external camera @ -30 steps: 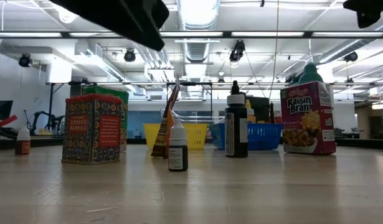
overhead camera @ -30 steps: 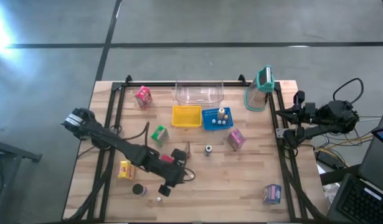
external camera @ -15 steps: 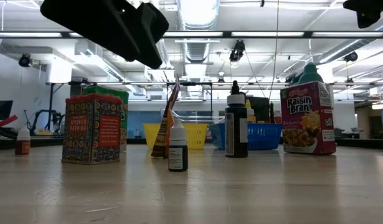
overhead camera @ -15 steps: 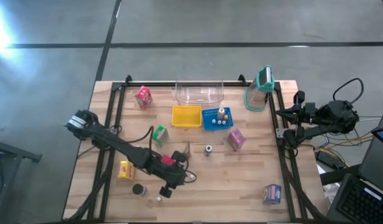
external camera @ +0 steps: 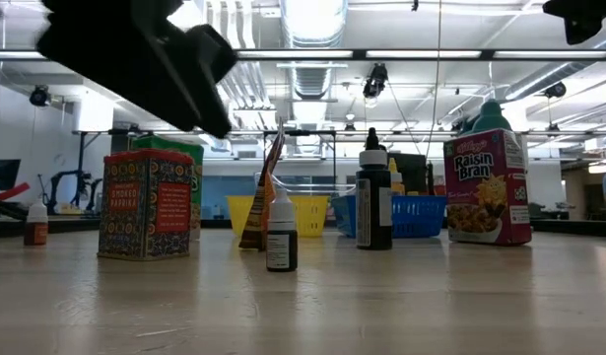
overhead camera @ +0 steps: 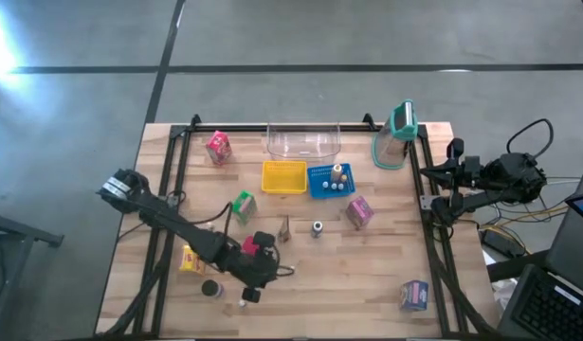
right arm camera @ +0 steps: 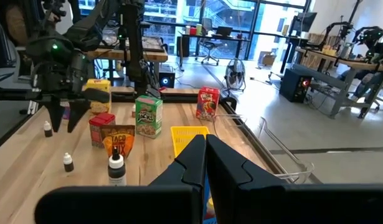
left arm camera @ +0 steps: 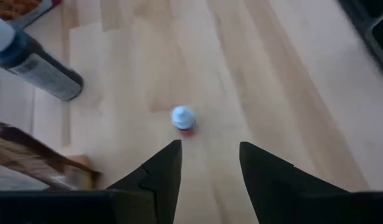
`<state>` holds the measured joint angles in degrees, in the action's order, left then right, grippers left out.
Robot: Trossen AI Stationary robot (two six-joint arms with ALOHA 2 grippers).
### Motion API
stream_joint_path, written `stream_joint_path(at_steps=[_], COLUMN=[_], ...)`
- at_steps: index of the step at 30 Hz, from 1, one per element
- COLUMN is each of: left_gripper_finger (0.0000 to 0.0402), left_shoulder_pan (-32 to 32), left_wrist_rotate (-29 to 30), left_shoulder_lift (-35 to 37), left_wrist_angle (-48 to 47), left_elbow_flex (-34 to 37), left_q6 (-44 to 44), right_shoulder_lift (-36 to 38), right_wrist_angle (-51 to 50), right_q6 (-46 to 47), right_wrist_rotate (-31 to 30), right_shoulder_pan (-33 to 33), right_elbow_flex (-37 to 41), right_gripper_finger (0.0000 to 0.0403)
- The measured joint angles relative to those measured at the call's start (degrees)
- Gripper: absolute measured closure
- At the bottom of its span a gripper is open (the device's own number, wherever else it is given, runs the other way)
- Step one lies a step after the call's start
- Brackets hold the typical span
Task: Pick & Place Kitchen Items
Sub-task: Move the red food coloring bottle
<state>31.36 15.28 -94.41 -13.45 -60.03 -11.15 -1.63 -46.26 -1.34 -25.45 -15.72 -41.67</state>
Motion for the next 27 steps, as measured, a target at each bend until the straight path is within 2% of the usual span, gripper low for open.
stream_joint_path(at_steps=[6, 11, 17, 27], left_gripper_finger=[0.0234, 0.0234, 0.0234, 0.0234], left_shoulder_pan=[5.9, 8.8, 8.4, 6.5], left_wrist_rotate=[2.5, 11.3, 14.0, 14.8], left_shoulder_lift=[0.3, 0.2, -0.5, -0.5], left_wrist_angle=[-0.3, 2.1, 7.4, 14.6], left_elbow_flex=[0.3, 1.1, 3.5, 4.0], left_q6=[-4.2, -7.0, -6.6, -4.4], right_shoulder_lift=[0.0, 0.0, 0.0, 0.0], right_wrist_angle=[0.0, 0.0, 0.0, 0.0], right_q6=[0.0, 0.0, 0.0, 0.0], right_wrist_rotate=[0.0, 0.0, 0.0, 0.0], right_shoulder_pan=[0.0, 0.0, 0.0, 0.0], right_elbow_flex=[0.0, 0.0, 0.0, 0.0], right_gripper_finger=[0.0394, 0.0394, 0.0394, 0.0394])
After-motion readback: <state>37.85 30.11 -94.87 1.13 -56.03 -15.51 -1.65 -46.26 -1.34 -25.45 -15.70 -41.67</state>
